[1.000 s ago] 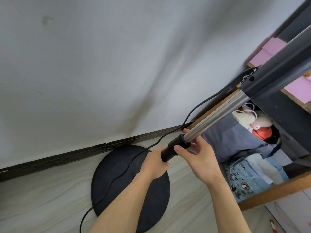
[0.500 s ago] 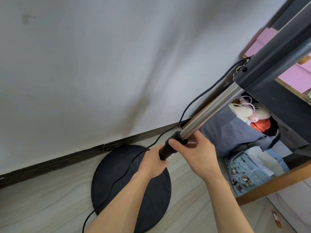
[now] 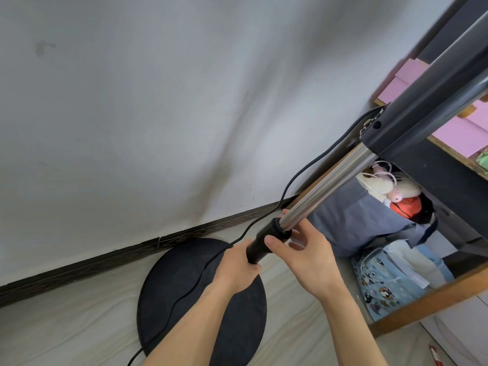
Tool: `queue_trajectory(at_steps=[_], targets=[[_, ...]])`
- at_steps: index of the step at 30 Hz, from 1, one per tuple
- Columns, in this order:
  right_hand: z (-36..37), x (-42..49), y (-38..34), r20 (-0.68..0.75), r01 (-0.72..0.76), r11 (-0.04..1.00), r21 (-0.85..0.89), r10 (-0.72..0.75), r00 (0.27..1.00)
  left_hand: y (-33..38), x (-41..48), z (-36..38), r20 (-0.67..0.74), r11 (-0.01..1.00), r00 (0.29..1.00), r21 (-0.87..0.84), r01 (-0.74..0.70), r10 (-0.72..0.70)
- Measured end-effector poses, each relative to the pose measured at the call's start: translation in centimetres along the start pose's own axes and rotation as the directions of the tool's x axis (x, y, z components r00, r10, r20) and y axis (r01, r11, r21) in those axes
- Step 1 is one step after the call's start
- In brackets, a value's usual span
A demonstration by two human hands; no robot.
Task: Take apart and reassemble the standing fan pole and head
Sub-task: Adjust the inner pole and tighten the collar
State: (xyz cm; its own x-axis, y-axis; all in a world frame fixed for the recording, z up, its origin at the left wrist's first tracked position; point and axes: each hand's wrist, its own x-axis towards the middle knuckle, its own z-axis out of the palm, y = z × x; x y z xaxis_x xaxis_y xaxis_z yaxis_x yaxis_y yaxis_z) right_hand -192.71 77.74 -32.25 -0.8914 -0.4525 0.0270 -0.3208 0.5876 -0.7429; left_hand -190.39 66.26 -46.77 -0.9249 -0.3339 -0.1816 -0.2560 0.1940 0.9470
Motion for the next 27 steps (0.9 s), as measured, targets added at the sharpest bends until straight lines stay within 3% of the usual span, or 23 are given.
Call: queue_trajectory(at_steps=[6,11,15,20,25,27], targets=[[0.2,-0.1,-0.5,-0.093,-0.017,0.998,-0.057,0.011,0.996,0.1,-0.1,-0.1,0.004,1.000,1.000,-0.002,-0.007,0.007],[0.2,-0.2,-0.2,0.024,0.005,1.000,0.011,-0.005,1.000,0.0,-0.1,-0.1,0.005,1.000,1.000,-0.001,-0.007,0.007],[0.4,-0.1,-0.7,-0.127,-0.009,0.998,-0.061,0.001,0.992,0.1,-0.1,-0.1,0.010,1.000,1.000,0.001,-0.005,0.005],[-0.2,0.1,-0.5,0.056,-0.002,1.000,0.004,0.002,0.998,0.0,-0.1,-0.1,0.002,1.000,1.000,0.005,-0.004,0.004],[0.0,0.0,-1.0,-0.111,0.000,0.995,-0.103,-0.012,0.994,0.1,0.0,-0.1,0.008,1.000,1.000,-0.012,0.007,-0.007],[0.0,0.1,-0.9,-0.093,-0.014,0.996,-0.087,0.006,0.996,0.2,-0.1,-0.1,0.020,1.000,1.000,-0.014,0.011,-0.011]])
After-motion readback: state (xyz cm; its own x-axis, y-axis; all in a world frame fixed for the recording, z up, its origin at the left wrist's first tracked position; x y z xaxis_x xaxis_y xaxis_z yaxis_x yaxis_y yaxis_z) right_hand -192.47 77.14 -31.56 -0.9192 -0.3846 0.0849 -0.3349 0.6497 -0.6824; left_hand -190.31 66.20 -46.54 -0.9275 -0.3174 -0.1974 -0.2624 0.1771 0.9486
